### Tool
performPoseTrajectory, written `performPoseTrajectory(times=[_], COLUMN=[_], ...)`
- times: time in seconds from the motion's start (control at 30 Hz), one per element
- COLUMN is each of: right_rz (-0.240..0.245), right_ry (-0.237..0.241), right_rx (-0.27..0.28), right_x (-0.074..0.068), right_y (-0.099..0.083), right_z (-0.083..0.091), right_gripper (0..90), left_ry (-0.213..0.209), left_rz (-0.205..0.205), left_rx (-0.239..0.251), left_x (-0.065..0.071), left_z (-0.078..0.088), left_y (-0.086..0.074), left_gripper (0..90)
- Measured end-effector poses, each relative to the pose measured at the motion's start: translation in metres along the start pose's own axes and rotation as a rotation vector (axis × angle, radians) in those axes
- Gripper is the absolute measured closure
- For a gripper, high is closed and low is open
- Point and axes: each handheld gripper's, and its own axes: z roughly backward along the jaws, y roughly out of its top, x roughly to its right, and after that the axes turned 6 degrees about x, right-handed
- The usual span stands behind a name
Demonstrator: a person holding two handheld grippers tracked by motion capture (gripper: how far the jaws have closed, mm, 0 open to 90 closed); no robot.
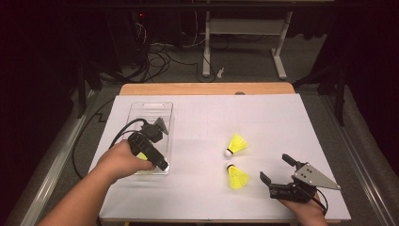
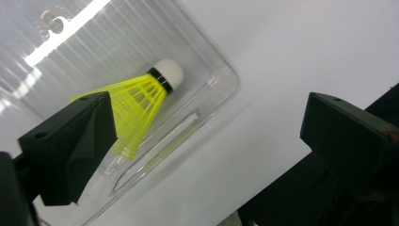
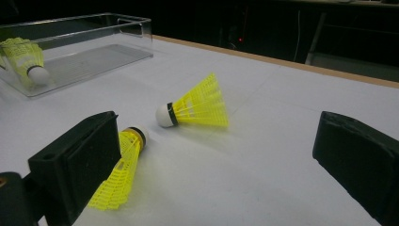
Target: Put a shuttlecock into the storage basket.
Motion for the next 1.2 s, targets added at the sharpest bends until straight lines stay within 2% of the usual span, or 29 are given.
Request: performPoseTrajectory(times=[0.1, 0.63, 1.2], right_rz=[0.000, 0.002, -0.008], right_ry=[0.000, 0.000, 0.005], right_rx=[0.000, 0.000, 0.001], right_x=[0.000, -0.001, -0.001], right_y=[0.000, 0.000, 0.000], right_z=[0.000, 0.000, 0.000], right_gripper=[2.0, 2.0, 2.0], left_ry=[-0.011, -0.030, -0.063], left_rz=[-0.013, -0.067, -0.087], left_rx=[-0.005, -0.007, 0.000], left_x=[0.005, 0.026, 0.039], left_z=[-0.002, -0.014, -0.021], left_y=[0.004, 0.019, 0.029], left_gripper=[0.8, 0.7, 0.7])
